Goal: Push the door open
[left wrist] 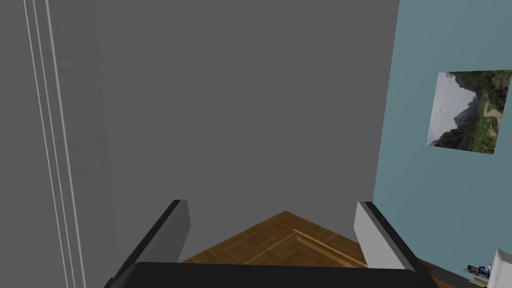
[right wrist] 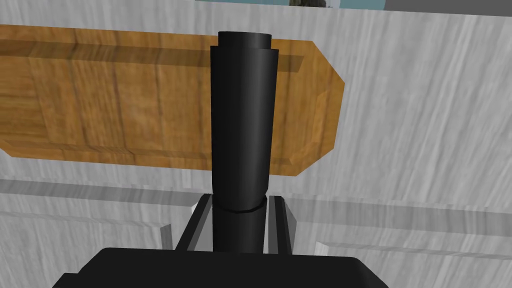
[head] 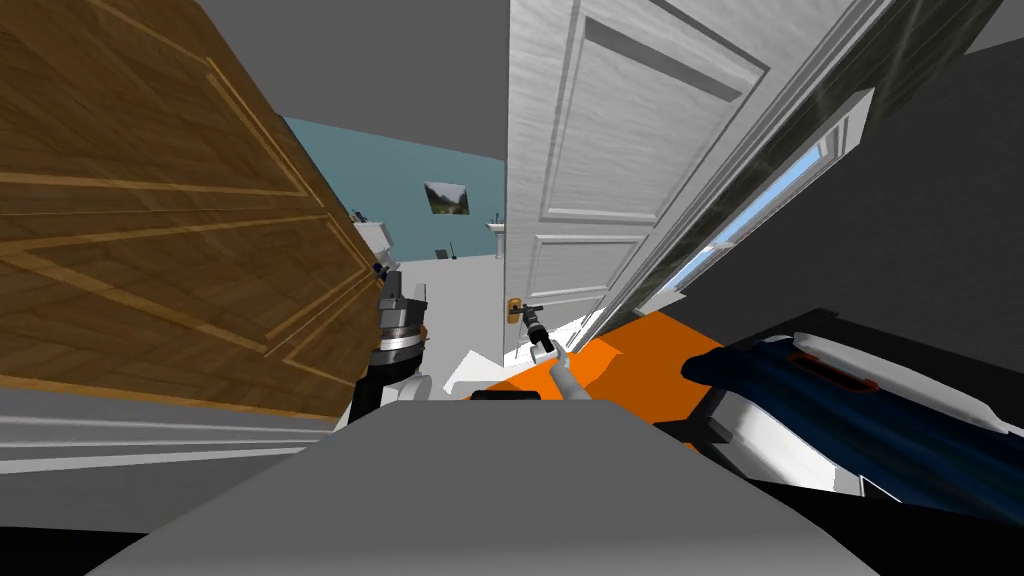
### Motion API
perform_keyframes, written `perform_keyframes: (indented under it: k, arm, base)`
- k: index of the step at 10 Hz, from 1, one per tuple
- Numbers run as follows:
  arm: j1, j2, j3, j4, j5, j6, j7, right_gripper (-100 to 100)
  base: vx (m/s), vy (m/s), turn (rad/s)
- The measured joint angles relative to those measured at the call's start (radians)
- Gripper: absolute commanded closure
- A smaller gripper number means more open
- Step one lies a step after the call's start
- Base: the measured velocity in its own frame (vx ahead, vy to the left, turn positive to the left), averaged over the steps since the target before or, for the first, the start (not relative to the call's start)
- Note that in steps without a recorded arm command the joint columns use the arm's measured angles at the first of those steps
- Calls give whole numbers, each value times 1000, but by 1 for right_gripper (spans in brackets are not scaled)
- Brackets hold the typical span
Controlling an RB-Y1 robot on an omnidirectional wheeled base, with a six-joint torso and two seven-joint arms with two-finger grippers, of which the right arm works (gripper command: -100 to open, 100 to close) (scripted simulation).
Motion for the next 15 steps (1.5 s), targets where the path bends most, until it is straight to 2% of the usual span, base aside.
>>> perform_keyframes:
  k: [2, 4, 6, 7, 8, 9, 11, 12, 13, 14, 15]
  arm:
    - [-11, -9, -26, 16, -5, -7, 5, 100]
    - [-5, -15, -48, 5, -8, 2, 10, 100]
    - [-15, -15, -71, 25, -11, -10, 17, 100]
    - [-5, -14, -82, 9, -11, -2, 22, 100]
    - [0, -21, -91, 4, -14, 2, 22, 100]
    - [-3, -18, -104, 8, -15, 4, 25, 100]
    - [-17, -15, -132, 34, -18, -8, 34, 100]
    - [-9, -12, -142, 20, -19, 1, 38, 100]
    - [-18, -10, -154, 36, -20, -5, 42, 100]
    - [-12, -17, -162, 26, -23, -4, 40, 100]
    - [-11, -14, -173, 21, -25, 2, 42, 100]
  base:
    - [154, 142, -79]
    - [131, 115, -65]
    - [107, 108, -60]
    - [119, 134, -93]
    - [103, 122, -84]
    - [84, 99, -52]
    - [119, 116, -80]
    - [118, 94, -59]
    - [119, 129, -56]
    - [125, 120, -89]
    - [108, 114, -69]
